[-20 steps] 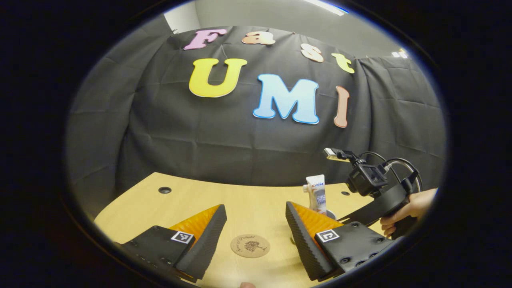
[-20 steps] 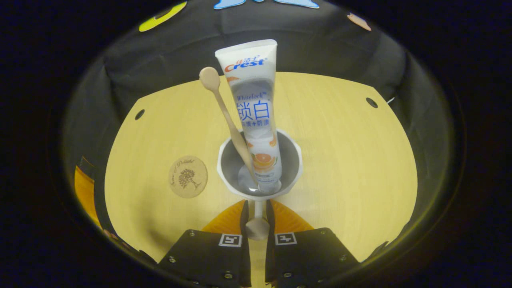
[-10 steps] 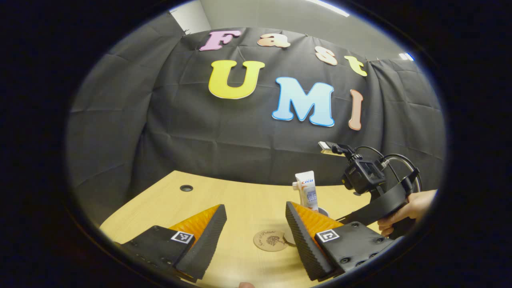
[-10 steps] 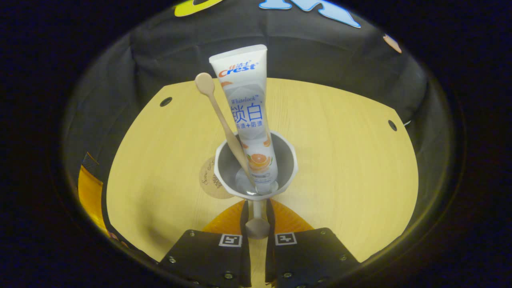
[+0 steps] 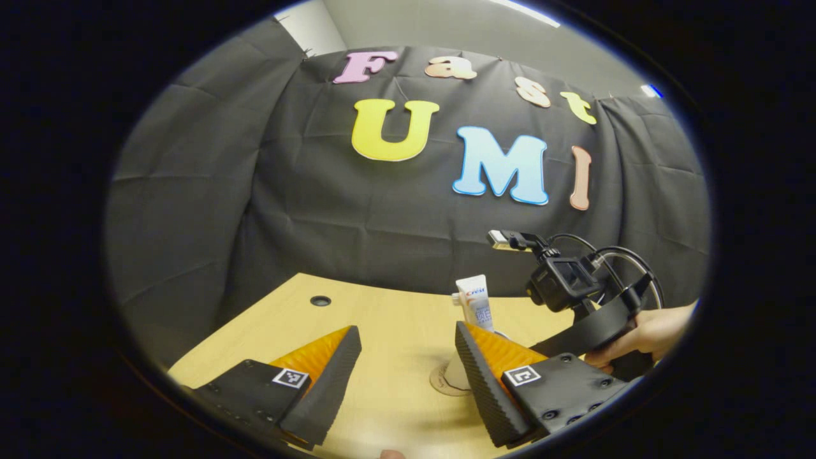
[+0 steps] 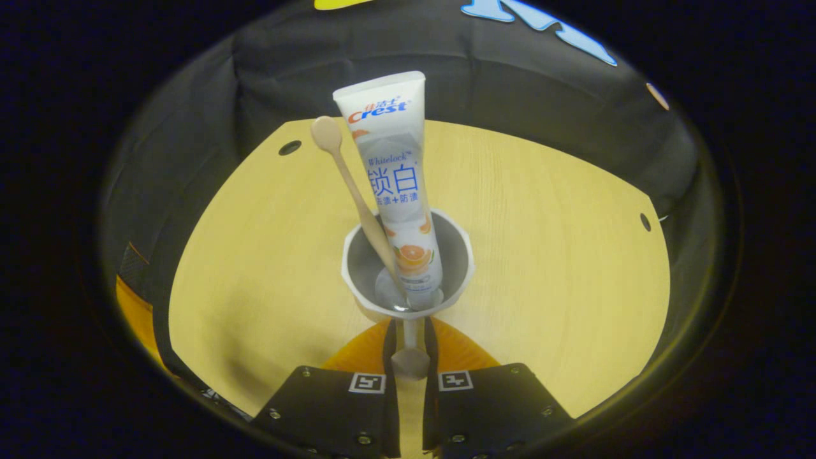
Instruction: Put the toothbrush and toothpaste on the desktop into the cup, then pick up the cup and place it on the coaster on the desktop.
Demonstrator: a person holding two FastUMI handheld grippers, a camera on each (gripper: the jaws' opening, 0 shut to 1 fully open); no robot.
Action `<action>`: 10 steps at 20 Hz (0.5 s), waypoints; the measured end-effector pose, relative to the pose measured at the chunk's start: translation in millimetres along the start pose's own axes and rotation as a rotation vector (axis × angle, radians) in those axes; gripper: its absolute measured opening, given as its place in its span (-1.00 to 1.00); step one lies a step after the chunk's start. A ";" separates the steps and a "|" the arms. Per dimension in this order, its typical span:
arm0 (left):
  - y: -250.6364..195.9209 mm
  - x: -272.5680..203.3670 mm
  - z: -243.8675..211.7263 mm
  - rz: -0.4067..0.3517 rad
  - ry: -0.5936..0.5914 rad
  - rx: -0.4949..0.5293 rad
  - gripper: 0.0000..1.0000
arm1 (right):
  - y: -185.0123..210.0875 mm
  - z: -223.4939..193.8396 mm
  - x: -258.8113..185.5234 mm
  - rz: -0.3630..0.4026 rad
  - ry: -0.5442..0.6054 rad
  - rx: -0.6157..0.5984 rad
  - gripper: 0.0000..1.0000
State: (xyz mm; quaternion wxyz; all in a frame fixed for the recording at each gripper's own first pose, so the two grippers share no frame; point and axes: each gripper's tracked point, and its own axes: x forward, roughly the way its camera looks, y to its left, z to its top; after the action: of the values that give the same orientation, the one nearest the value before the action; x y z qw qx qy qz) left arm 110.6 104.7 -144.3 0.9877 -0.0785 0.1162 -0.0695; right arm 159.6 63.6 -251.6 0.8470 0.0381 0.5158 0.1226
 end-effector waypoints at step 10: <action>-1.3 11.0 1.0 -0.008 -0.009 -0.003 0.90 | -0.5 0.7 0.1 -0.007 0.010 -0.019 -0.69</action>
State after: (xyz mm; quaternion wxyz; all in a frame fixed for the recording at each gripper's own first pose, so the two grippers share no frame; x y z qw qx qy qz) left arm 121.3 101.8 -145.5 0.9878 -0.0805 0.1118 -0.0728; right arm 160.4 63.1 -251.4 0.8453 0.0275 0.5188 0.1248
